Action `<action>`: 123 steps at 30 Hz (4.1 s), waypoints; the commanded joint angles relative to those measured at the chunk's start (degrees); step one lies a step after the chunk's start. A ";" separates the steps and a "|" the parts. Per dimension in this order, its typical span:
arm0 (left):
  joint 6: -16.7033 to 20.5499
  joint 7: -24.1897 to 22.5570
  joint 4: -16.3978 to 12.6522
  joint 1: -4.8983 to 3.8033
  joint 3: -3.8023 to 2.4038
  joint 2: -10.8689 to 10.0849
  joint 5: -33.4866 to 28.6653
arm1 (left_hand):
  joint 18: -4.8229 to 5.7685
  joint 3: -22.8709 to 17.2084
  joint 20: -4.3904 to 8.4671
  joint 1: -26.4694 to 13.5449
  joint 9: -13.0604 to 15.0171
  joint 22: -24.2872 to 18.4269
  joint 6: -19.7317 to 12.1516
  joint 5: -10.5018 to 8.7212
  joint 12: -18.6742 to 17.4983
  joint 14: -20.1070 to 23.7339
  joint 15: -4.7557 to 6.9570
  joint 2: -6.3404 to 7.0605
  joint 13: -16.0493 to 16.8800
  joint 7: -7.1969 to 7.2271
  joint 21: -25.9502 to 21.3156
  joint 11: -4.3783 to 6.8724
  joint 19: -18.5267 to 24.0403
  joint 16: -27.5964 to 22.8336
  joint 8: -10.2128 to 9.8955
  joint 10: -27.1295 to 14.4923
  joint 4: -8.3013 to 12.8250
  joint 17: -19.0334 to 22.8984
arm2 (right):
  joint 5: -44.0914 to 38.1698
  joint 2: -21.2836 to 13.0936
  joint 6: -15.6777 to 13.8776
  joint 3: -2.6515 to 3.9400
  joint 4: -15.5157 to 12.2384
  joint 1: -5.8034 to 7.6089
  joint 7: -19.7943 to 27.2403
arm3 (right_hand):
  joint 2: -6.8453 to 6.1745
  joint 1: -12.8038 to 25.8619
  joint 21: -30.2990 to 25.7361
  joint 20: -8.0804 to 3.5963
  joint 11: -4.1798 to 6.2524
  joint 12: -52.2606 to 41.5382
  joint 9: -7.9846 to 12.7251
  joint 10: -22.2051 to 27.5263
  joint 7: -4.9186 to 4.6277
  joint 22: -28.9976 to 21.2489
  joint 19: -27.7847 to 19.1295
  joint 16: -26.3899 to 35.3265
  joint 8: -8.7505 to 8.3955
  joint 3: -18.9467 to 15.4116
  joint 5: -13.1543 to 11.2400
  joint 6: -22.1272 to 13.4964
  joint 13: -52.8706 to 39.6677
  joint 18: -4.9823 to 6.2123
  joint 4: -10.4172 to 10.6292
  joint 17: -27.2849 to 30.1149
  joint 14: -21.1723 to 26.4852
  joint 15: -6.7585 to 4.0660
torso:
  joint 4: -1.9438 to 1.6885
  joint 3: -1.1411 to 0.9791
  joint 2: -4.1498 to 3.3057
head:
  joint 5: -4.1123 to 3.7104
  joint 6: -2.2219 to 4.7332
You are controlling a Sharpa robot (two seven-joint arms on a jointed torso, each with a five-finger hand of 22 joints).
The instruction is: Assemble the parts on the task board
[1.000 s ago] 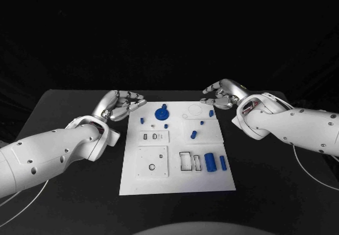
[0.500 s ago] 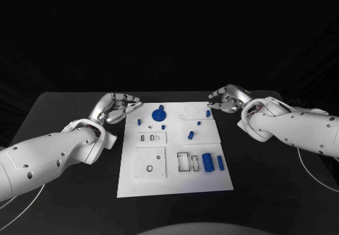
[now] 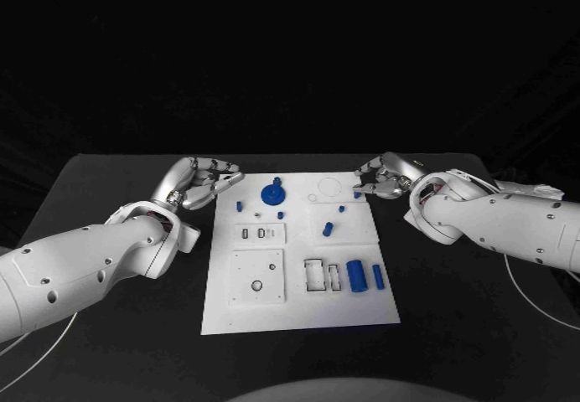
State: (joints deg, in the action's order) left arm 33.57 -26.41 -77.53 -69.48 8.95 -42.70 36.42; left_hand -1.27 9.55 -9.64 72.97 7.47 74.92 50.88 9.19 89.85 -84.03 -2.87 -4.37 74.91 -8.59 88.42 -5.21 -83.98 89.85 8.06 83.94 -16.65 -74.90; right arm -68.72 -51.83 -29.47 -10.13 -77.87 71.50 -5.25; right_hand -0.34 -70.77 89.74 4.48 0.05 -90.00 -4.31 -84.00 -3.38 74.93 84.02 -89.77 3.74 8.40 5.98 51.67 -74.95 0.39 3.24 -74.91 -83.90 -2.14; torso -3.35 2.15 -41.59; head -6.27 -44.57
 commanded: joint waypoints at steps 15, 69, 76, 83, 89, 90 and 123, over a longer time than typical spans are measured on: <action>-0.35 -0.76 0.02 0.04 -0.04 0.06 0.20 | 0.18 0.25 0.40 -0.09 0.08 11.79 0.15 0.36 0.15 -5.97 0.51 -0.53 15.09 -0.04 -0.10 0.38 -0.86 0.15 -0.22 6.06 -0.02 -15.10 | -0.17 0.20 4.06 0.00 0.40 -0.35 -1.49 | 0.08 -0.85 0.26 -0.51 0.40 0.00 0.12 -6.00 0.10 15.07 5.98 -0.23 -0.13 0.09 -0.48 -0.65 -15.05 -0.39 -0.05 -15.09 -6.10 -0.46 | 0.02 0.02 0.00 | 0.16 -0.03; -0.16 -0.84 -0.19 0.05 -0.05 -0.22 0.46 | 0.19 0.28 0.40 -0.06 0.08 11.83 0.14 0.37 0.15 -5.97 0.51 -0.56 15.09 -0.04 -0.09 0.38 -0.91 0.15 -0.24 6.06 -0.02 -15.10 | -1.87 1.54 2.37 0.00 0.89 -1.10 -3.31 | 4.77 -5.20 0.26 -1.46 1.29 0.00 -0.81 -6.00 1.07 15.07 5.98 -0.23 2.22 2.94 -0.85 7.09 -15.05 -0.39 -0.64 -15.09 -6.10 -1.34 | 0.02 -0.05 0.02 | 1.38 -0.19; -0.18 -0.87 -0.09 0.05 -0.04 -0.22 0.46 | 0.19 0.28 0.40 -0.06 0.08 11.83 0.14 0.37 0.15 -5.97 0.51 -0.56 15.09 -0.04 -0.09 0.38 -0.91 0.15 -0.24 6.06 -0.02 -15.10 | 2.09 1.37 -1.50 0.02 -1.83 -0.64 -0.72 | 4.61 -5.59 0.26 -1.50 1.21 0.00 -0.80 -6.00 0.64 15.07 5.98 -0.23 2.17 2.91 -0.52 7.43 -15.05 -0.39 -0.86 -15.09 -6.10 -1.35 | 0.00 -0.06 0.03 | 1.57 -0.21; -0.22 -0.86 0.05 0.07 -0.04 -0.17 0.46 | 0.18 0.38 0.41 0.06 0.08 11.78 0.13 0.40 0.15 -5.97 0.51 -0.68 15.09 -0.05 -0.12 0.38 -0.83 0.15 -0.32 6.06 -0.01 -15.10 | 3.86 1.99 -3.01 0.04 -5.93 0.49 0.95 | 4.50 -5.81 0.26 -1.47 0.95 0.00 -0.82 -6.00 0.16 15.07 5.98 -0.23 2.18 2.82 0.01 7.93 -15.05 -0.39 -0.98 -15.09 -6.10 -1.24 | 0.03 -0.07 -0.02 | 1.93 -0.36; -0.22 -0.82 0.09 0.09 -0.04 -0.15 0.46 | 0.18 0.38 0.41 0.06 0.08 11.78 0.13 0.40 0.15 -5.97 0.51 -0.68 15.09 -0.05 -0.12 0.38 -0.83 0.15 -0.32 6.06 -0.01 -15.10 | 4.04 3.08 -2.53 0.05 -8.56 0.96 0.73 | 4.43 -5.94 0.26 -1.40 0.76 0.00 -0.84 -6.00 -0.14 15.07 5.98 -0.23 2.21 2.77 0.20 8.30 -15.05 -0.39 -1.05 -15.09 -6.10 -1.11 | -0.05 -0.01 -0.03 | 2.57 -0.56; -0.22 -0.82 0.09 0.09 -0.04 -0.15 0.46 | 0.18 0.38 0.41 0.06 0.08 11.78 0.13 0.40 0.15 -5.97 0.51 -0.68 15.09 -0.05 -0.12 0.38 -0.83 0.15 -0.32 6.06 -0.01 -15.10 | 4.03 3.22 -2.33 0.05 -8.89 1.00 0.57 | 4.42 -5.94 0.26 -1.38 0.71 0.00 -0.84 -6.00 -0.22 15.07 5.98 -0.23 2.22 2.74 0.21 8.39 -15.05 -0.39 -1.04 -15.09 -6.10 -1.08 | -0.06 0.00 -0.03 | 2.75 -0.62; 0.03 -1.18 0.53 0.11 -0.04 0.52 0.51 | 0.19 0.43 0.41 0.13 0.08 11.82 0.15 0.41 0.15 -5.97 0.51 -0.72 15.09 -0.04 -0.11 0.38 -0.89 0.15 -0.35 6.06 0.00 -15.10 | -2.81 10.88 3.92 0.07 -15.99 1.00 -13.70 | 3.60 -6.47 0.26 -0.64 -0.42 0.00 -0.76 -6.00 -1.48 15.07 5.98 -0.23 1.90 2.45 1.74 9.73 -15.05 -0.39 -1.85 -15.09 -6.10 -0.17 | -0.03 0.00 -0.04 | 3.10 -2.08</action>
State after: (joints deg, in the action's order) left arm 33.62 -26.78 -76.91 -69.36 8.94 -42.31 36.75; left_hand -1.27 9.54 -9.64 73.20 7.47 74.91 50.88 9.42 89.85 -84.02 -2.87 -4.60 74.90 -8.59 88.42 -5.22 -83.97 89.85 8.09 83.94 -16.65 -74.90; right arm -69.41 -41.18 -26.43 -10.06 -93.89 72.63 -16.40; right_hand 3.22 -76.87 89.74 3.39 0.02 -90.29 -5.05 -83.99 -4.62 74.91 83.90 -89.77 5.55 10.92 7.55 60.31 -75.03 0.39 1.64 -74.91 -84.02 -2.65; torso -3.41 2.16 -41.61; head -3.16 -46.57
